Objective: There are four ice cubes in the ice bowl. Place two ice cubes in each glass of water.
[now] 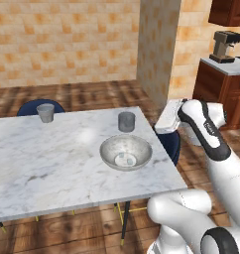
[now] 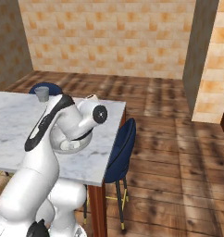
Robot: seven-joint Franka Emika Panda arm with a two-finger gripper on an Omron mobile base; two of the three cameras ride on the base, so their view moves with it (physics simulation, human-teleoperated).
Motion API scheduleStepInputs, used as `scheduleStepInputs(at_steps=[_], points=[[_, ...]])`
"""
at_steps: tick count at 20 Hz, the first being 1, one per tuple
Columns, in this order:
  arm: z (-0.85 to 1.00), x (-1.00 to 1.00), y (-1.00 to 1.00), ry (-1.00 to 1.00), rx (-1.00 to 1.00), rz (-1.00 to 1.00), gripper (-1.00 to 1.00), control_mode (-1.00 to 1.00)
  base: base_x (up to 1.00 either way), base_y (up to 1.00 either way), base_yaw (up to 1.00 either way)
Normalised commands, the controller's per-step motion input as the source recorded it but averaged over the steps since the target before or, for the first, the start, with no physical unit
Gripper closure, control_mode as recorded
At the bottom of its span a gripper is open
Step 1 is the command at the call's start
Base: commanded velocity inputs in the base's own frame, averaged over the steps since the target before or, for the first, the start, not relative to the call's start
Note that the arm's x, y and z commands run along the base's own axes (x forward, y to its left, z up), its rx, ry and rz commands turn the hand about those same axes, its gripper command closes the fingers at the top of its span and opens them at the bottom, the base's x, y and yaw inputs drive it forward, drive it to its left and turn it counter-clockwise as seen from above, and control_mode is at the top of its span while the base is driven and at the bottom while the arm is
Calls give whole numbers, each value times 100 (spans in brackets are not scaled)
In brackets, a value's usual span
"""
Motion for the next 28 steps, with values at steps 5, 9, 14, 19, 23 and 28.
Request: scheduleStepInputs(at_steps=[5,9,14,19,23,28], points=[[0,-23,-25,-19,-4,59,-100,-100,0,0,0],[0,-21,-7,-20,-12,54,-100,-100,0,0,0],[3,-32,0,-29,-14,17,-100,-100,0,0,0],[0,-32,15,-52,-21,0,-100,-100,0,0,0],[-14,-25,45,-44,-31,0,-100,-100,0,0,0],[-35,-1,29,-33,-35,16,-100,-100,0,0,0]])
